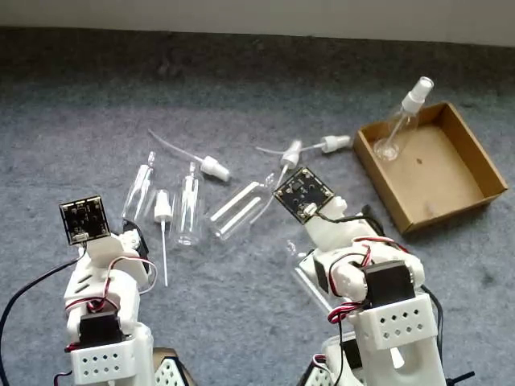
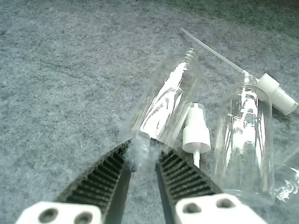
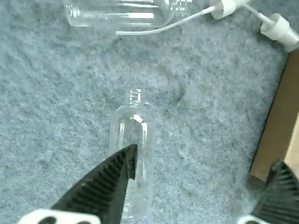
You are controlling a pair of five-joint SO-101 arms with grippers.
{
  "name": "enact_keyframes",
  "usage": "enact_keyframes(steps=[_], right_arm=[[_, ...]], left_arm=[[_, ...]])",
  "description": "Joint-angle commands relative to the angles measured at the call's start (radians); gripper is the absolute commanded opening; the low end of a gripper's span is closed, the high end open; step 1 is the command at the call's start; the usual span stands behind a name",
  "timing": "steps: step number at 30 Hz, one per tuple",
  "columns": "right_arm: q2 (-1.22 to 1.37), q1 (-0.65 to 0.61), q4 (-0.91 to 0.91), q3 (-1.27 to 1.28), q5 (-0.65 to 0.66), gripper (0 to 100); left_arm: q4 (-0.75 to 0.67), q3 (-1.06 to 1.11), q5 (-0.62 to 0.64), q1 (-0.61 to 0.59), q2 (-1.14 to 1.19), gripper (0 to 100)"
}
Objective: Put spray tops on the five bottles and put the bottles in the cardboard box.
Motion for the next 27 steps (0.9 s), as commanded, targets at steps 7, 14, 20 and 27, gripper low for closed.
enact_keyframes(steps=[7, 14, 20, 27], right_arm=[[-0.008, -0.012, -0.042, 0.054, 0.009, 38.3], [-0.004, -0.012, -0.102, 0.119, 0.006, 38.3], [0.056, -0.012, -0.101, 0.113, 0.006, 38.3], [0.34, -0.028, -0.068, -0.013, 0.003, 38.3]], left_arm=[[-0.026, 0.018, 0.002, 0.019, -0.007, 0], [-0.026, 0.018, 0.002, 0.021, -0.007, 0], [-0.026, 0.018, 0.002, 0.021, -0.007, 0], [-0.026, 0.018, 0.002, 0.021, -0.007, 0]])
